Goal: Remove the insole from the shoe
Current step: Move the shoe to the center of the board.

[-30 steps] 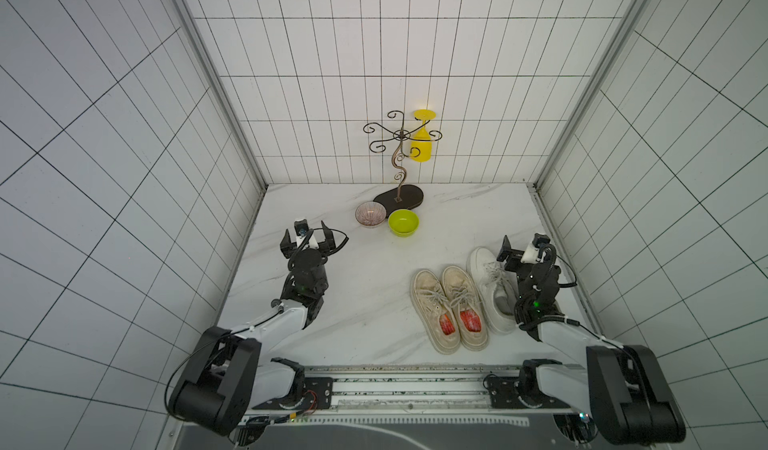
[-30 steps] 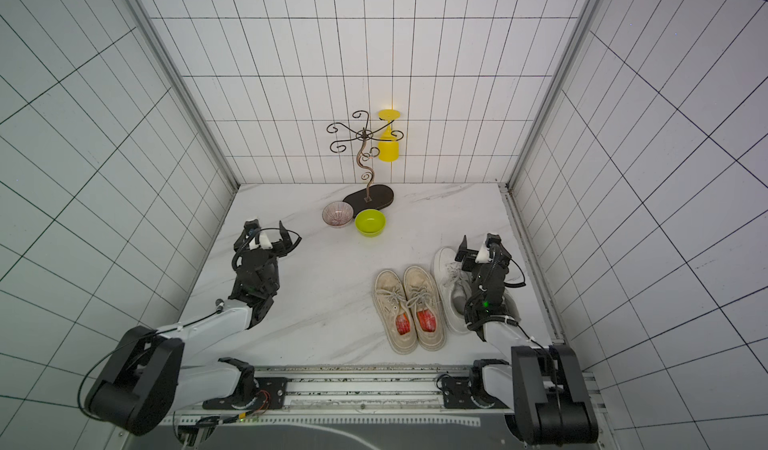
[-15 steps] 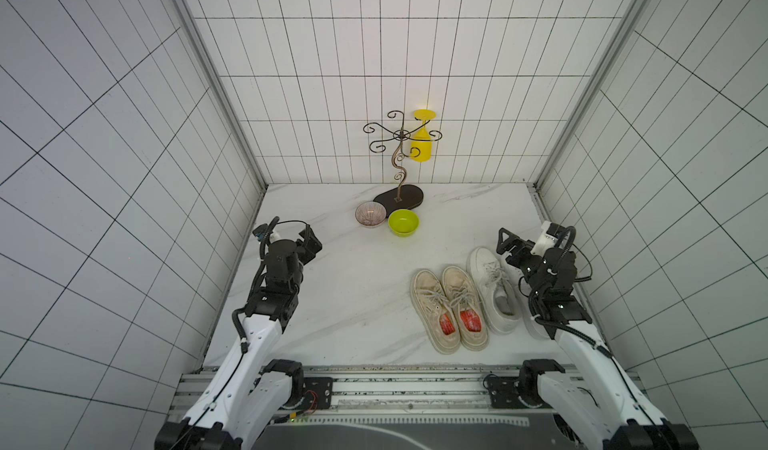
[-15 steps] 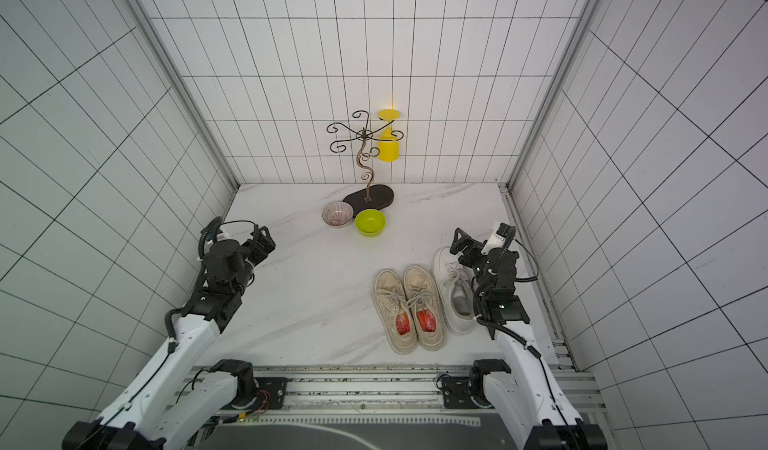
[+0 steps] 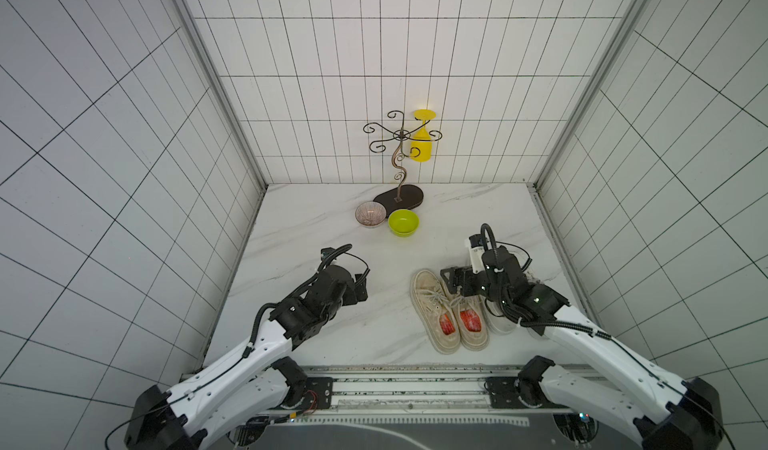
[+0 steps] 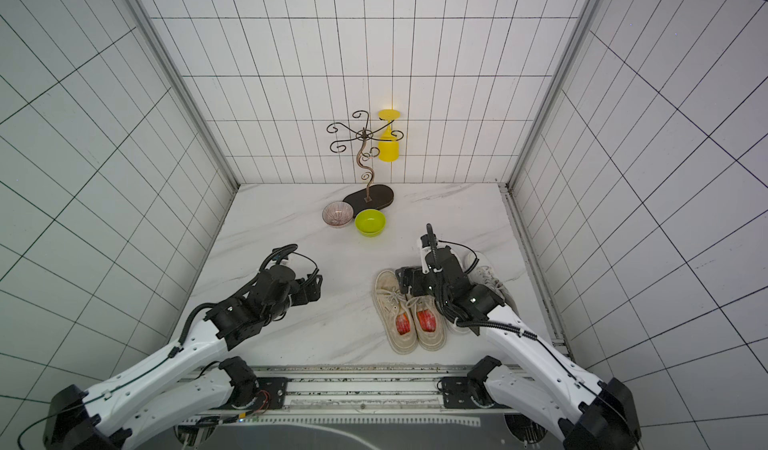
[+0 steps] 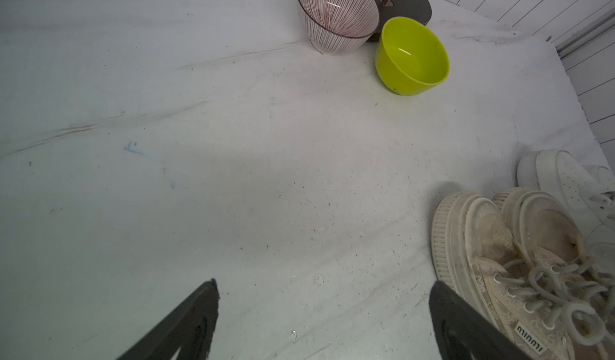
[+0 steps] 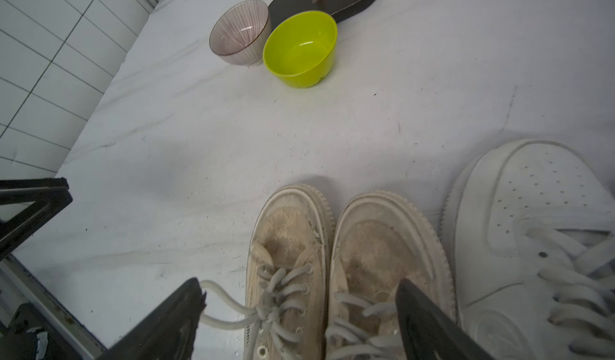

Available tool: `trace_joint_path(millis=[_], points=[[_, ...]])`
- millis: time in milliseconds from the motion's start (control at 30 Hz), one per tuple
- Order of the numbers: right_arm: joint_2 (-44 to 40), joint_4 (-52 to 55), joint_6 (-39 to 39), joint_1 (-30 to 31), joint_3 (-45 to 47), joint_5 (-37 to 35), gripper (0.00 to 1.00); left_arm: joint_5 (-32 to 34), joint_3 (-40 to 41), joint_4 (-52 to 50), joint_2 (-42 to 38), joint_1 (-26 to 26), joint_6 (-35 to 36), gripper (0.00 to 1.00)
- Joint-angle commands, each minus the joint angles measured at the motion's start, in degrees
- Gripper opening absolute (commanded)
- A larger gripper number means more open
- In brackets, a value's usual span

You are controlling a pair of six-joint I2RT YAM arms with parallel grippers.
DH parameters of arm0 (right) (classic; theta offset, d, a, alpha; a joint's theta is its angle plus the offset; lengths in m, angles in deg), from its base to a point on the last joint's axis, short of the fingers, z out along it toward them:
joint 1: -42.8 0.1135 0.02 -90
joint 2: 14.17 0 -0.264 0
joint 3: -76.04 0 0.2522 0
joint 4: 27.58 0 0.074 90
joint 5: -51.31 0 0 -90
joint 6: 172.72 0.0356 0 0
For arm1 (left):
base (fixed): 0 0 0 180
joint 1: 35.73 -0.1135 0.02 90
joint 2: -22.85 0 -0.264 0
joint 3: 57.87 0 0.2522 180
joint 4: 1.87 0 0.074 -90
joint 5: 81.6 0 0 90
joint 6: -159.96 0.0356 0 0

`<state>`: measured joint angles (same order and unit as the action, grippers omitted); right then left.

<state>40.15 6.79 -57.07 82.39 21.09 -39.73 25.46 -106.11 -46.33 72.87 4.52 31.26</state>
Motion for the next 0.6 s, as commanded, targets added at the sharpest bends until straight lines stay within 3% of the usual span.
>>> trace_joint_path(millis=[0,333,567], points=[[-0.75,10.53,2.16,6.7,-5.83,-4.06,0.83,4.13,-0.62,-2.32,-0.87,1.29,-1.4,0.97],[1.47,19.23,9.23,23.16,-7.09,-9.26,0.47,5.1,-1.38,0.61,-0.72,1.28,0.38,0.97],[3.41,21.47,10.96,23.6,-4.82,-14.88,0.43,3.25,-0.14,2.94,-0.85,1.24,0.47,0.97]])
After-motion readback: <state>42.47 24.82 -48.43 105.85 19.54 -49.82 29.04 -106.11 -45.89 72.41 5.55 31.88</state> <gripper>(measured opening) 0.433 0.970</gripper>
